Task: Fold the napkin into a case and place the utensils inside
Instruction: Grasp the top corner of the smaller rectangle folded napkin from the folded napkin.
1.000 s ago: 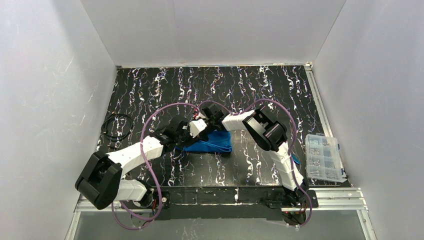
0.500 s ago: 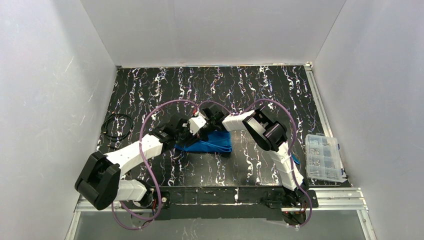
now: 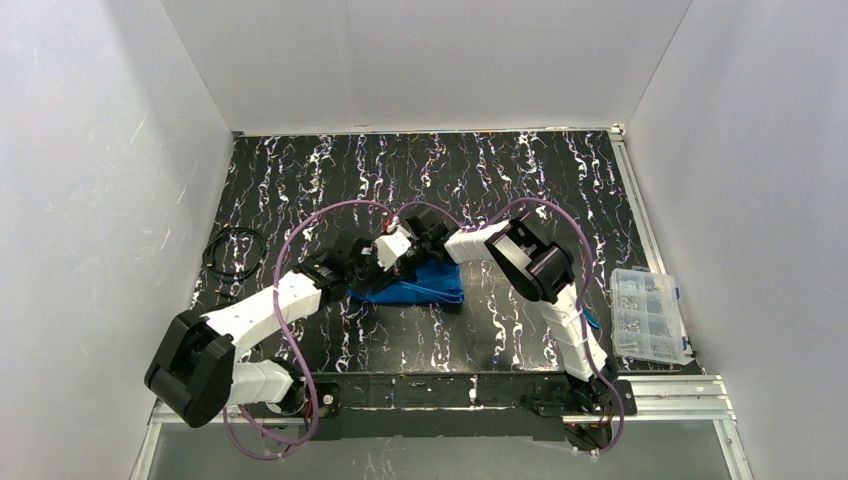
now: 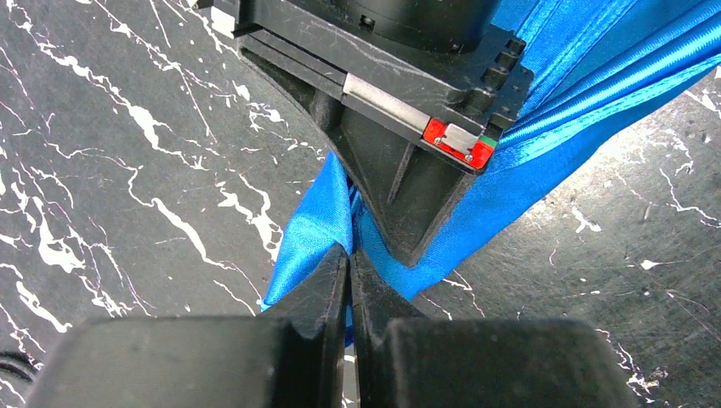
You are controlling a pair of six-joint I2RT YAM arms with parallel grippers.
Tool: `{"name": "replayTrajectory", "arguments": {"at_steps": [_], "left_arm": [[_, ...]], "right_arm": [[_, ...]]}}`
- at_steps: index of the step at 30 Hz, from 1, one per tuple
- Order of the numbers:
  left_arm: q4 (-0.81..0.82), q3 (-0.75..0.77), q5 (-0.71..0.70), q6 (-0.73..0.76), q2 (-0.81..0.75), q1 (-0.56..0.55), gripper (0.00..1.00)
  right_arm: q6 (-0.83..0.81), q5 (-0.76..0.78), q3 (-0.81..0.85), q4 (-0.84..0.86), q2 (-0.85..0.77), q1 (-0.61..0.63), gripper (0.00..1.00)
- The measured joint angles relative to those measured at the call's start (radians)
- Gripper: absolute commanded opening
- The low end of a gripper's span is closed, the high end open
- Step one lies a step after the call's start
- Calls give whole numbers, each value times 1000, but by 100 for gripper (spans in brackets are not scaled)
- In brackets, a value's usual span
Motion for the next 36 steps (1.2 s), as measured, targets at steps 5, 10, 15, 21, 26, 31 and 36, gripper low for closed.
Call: {"name": "replayTrajectory", "arguments": {"at_steps": [5, 10, 15, 21, 26, 31, 36], "left_arm": [[10, -16, 23, 13, -9, 0, 0], [88, -108, 47, 68, -15, 0, 0], [180, -157, 21, 137, 37, 1, 0], [246, -155, -13, 186, 80, 0, 0], [278, -156, -29, 237, 98, 0, 0], [327, -191, -32, 290, 86, 0, 0], [354, -217, -24, 338, 70, 0, 0]], "right_arm": [[1, 0, 0, 1, 0, -1, 1], [7, 1, -2, 9, 0, -1, 1], [13, 1, -2, 13, -1, -1, 1], [12, -13, 0, 13, -1, -1, 6], [-1, -23, 0, 6, -1, -11, 27], [-18, -61, 0, -13, -3, -29, 34], [-21, -85, 0, -40, -11, -46, 38]]}}
